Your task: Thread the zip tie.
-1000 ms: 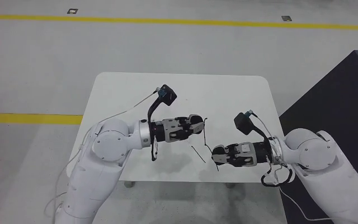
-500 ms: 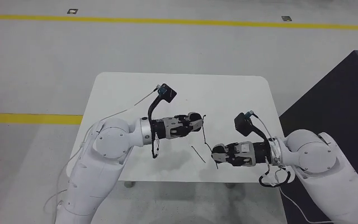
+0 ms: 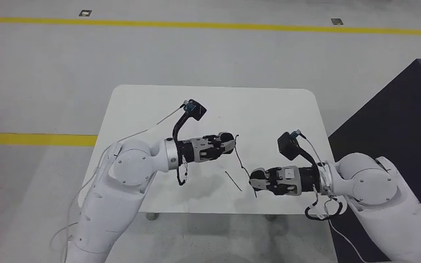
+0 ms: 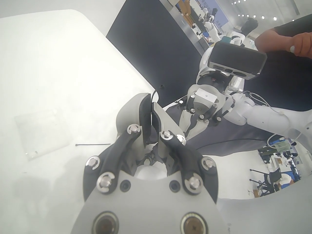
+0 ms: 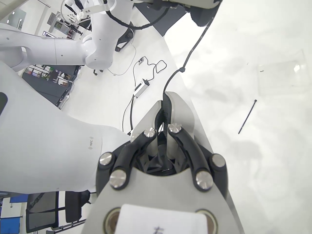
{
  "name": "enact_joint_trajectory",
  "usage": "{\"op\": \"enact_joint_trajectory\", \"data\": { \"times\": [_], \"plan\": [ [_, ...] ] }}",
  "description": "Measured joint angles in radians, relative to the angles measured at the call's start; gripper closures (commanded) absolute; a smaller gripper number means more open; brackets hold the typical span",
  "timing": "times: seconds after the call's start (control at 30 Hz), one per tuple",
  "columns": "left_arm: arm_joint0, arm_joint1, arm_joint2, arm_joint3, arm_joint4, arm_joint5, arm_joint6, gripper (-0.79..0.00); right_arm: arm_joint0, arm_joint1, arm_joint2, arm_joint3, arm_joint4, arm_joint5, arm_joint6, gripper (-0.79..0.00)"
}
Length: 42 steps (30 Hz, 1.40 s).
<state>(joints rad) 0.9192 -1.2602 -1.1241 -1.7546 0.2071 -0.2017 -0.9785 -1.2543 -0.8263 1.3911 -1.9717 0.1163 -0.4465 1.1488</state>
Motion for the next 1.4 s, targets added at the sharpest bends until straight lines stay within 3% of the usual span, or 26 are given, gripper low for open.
{"op": "enact_joint_trajectory", "data": {
  "times": [0.4, 0.77, 1.1, 1.4],
  "plan": [
    [-0.004, 0.008, 0.01, -0.001, 0.004, 0.013, -0.004, 0.0, -0.001, 0.004, 0.016, 0.004, 0.01, 0.003, -0.02, 0.0],
    [0.005, 0.018, 0.02, -0.034, -0.03, -0.126, -0.013, 0.0, 0.001, 0.006, 0.02, 0.015, 0.023, 0.028, -0.026, 0.0],
    [-0.006, 0.021, 0.031, -0.035, -0.042, -0.127, 0.019, 0.0, 0.007, 0.008, -0.007, 0.009, 0.004, 0.027, 0.003, 0.0],
    [-0.011, 0.027, 0.048, -0.016, -0.065, -0.09, -0.03, 0.0, 0.006, 0.01, -0.005, 0.014, -0.035, 0.034, -0.018, 0.0]
  ]
}}
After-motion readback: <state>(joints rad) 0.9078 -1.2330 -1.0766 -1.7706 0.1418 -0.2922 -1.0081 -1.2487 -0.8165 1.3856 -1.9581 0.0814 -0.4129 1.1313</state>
